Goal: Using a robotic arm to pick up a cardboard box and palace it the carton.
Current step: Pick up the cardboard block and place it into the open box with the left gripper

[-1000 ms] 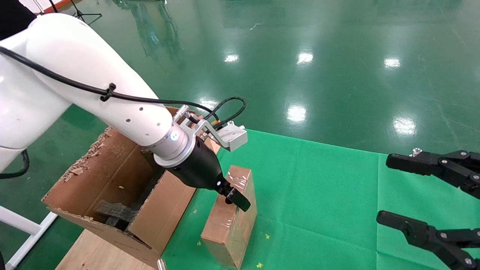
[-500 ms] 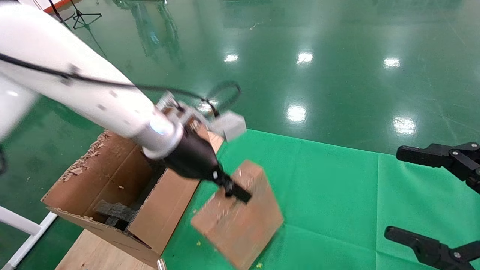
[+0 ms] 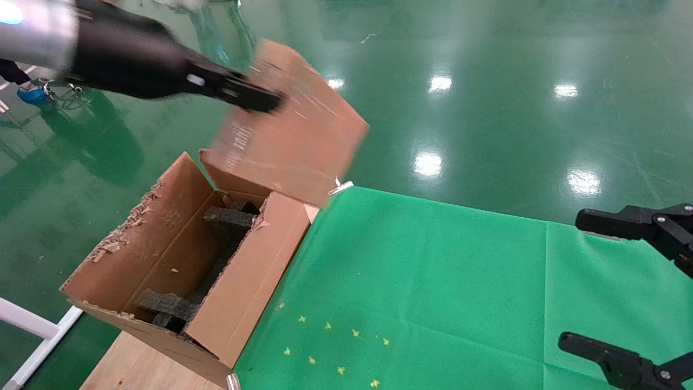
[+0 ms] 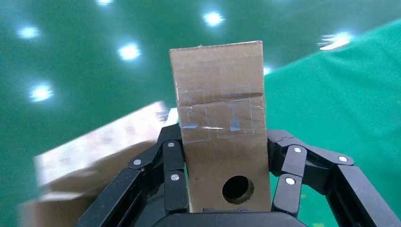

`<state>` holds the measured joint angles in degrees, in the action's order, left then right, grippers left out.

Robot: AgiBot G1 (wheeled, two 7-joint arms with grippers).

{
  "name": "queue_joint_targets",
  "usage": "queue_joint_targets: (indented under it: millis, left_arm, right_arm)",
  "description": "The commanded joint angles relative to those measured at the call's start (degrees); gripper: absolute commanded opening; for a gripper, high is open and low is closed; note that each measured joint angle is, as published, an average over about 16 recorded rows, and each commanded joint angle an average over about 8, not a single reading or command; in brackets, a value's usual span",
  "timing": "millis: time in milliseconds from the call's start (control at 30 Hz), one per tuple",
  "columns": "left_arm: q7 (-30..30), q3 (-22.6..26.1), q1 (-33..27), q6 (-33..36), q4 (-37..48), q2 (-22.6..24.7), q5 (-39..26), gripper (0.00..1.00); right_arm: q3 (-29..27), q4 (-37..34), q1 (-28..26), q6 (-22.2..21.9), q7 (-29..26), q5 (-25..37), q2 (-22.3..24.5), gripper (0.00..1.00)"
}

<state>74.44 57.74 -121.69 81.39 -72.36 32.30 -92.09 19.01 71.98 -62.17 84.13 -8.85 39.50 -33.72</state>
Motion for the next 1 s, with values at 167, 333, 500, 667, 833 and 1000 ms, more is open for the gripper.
queue_joint_targets:
  millis: [167,333,500,667,833,1000]
  left_arm:
    - [-7.49,0.14,-2.36,0.62,4.99,-4.74,-5.46,0.00]
    - [-13.01,1.79,-0.05,0.51,10.09,-6.71,-7.27,0.00]
    - [-18.59,3.54,5.80,-2.74,16.13,-7.73,-6.14,0.00]
    - [-23.38,4.85,10.20,-6.81,21.62,-7.46,-6.12,0.00]
    - [-27.36,5.79,12.36,-9.74,27.45,-5.84,-7.08,0.00]
    - [-30.44,6.45,13.23,-11.12,34.10,-3.56,-7.78,0.00]
  right_arm:
    - [0.00,0.00,0.00,0.00,0.00,0.00,0.00,1.00]
    - [0.01,0.00,0.00,0.00,0.00,0.00,0.00,1.00]
    - [0.01,0.00,0.00,0.00,0.00,-0.01,0.00,1.00]
    - [0.01,0.00,0.00,0.00,0.01,-0.01,0.00,1.00]
    - [0.02,0.00,0.00,-0.01,0.01,-0.01,0.01,1.00]
    - [0.02,0.00,0.00,-0.01,0.01,-0.01,0.01,1.00]
